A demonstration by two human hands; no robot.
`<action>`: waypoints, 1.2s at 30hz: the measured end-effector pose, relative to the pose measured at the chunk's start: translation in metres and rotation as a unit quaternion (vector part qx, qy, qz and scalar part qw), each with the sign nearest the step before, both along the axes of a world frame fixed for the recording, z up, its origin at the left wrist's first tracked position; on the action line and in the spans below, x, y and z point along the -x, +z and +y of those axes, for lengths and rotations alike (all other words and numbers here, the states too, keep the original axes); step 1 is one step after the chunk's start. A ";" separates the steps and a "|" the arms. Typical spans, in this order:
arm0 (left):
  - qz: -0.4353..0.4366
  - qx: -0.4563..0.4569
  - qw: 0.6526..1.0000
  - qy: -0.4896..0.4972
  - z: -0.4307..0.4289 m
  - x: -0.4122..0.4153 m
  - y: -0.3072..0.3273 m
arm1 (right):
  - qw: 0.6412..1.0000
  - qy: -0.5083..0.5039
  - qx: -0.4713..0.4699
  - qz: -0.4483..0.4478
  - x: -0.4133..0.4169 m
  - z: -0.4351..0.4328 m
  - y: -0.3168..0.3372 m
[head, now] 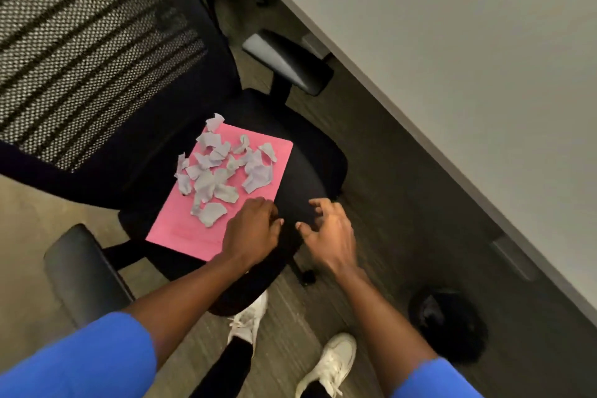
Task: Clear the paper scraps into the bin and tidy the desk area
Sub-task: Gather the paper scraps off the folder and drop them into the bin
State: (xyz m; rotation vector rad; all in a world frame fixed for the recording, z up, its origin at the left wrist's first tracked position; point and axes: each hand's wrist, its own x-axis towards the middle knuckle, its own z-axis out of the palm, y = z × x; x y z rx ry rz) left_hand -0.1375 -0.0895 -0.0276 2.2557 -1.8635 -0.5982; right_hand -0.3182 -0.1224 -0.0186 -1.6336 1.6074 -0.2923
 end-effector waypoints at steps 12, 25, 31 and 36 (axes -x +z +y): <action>-0.100 -0.101 0.985 0.097 0.004 -0.119 -0.017 | 0.980 0.160 -0.012 0.120 -0.129 -0.067 -0.018; -0.063 -0.088 0.993 0.040 -0.005 -0.126 -0.061 | 0.917 0.290 0.068 0.264 -0.176 -0.114 -0.055; -0.070 -0.090 0.993 0.017 -0.003 -0.127 -0.064 | 0.914 0.292 0.092 0.266 -0.173 -0.106 -0.059; -0.044 -0.061 0.997 0.020 -0.003 -0.130 -0.064 | 0.934 0.242 0.102 0.242 -0.167 -0.094 -0.057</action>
